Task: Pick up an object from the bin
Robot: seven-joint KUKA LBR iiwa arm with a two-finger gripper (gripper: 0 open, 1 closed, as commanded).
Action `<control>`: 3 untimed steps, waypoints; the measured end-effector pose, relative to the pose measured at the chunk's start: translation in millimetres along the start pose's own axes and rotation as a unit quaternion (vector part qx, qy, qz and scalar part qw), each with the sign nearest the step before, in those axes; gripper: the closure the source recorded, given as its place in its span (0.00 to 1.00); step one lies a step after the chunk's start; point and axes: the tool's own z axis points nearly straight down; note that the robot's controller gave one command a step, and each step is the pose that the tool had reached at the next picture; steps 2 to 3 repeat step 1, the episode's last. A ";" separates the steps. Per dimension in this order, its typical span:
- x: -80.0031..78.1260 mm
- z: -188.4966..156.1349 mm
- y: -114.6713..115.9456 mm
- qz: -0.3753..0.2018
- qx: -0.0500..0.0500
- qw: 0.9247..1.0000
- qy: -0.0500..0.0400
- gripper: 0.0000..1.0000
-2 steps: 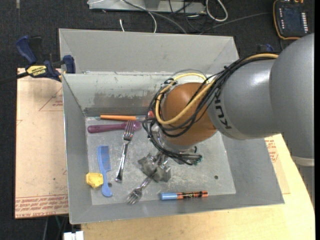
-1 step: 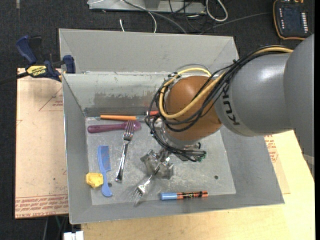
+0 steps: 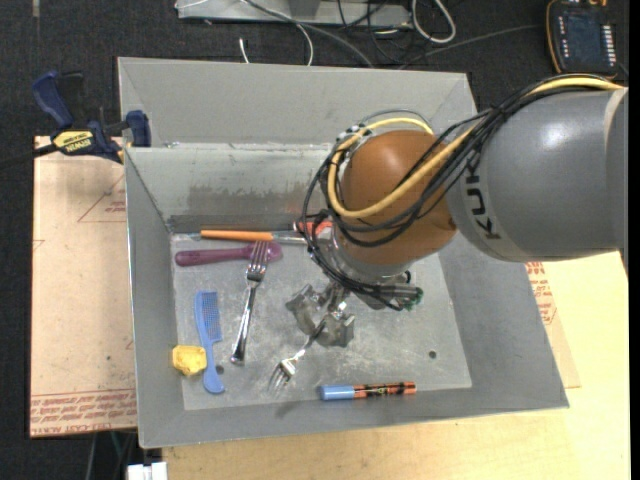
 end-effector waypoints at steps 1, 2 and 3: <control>-0.7 -27.3 0.4 0.001 0.000 1.000 -0.001 1.00; -0.7 -27.3 0.4 0.001 0.000 1.000 -0.001 1.00; -0.7 -27.3 0.4 0.001 0.000 1.000 -0.001 1.00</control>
Offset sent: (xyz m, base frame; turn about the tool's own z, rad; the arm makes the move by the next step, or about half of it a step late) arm 0.0004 0.0003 0.0572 0.0010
